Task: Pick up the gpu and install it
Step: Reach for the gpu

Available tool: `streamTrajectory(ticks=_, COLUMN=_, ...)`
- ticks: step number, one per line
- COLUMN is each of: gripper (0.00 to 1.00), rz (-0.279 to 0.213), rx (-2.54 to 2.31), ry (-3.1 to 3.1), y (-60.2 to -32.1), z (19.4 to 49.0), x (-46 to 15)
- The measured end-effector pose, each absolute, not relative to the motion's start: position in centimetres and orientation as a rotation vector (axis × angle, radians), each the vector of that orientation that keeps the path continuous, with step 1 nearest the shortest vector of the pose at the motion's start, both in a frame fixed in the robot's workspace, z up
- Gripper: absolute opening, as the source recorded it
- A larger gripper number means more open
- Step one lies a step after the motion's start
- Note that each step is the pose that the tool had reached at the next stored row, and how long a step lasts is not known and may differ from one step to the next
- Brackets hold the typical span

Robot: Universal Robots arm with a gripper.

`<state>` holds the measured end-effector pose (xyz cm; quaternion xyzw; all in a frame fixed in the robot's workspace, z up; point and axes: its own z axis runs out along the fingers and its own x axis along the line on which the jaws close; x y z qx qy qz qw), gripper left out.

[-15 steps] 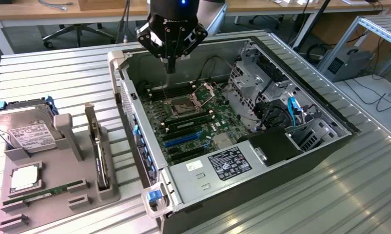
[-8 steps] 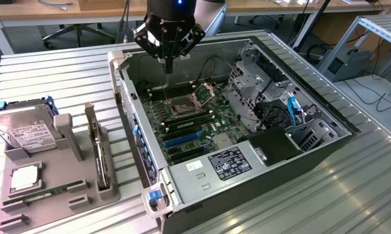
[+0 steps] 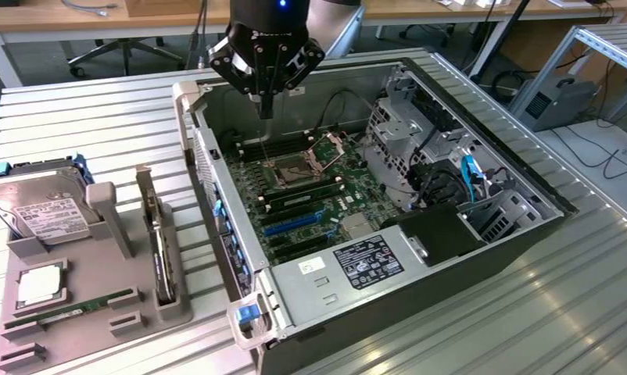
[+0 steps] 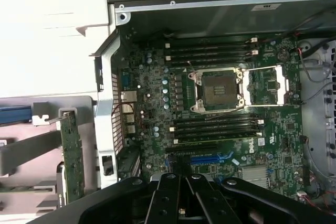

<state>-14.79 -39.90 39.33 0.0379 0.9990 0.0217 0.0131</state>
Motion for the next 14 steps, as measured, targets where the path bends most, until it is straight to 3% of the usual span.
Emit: streamTrajectory(ticks=14, gripper=0.11, rz=0.068, rx=0.118, ry=3.112, y=-39.89, z=39.33, x=-15.74)
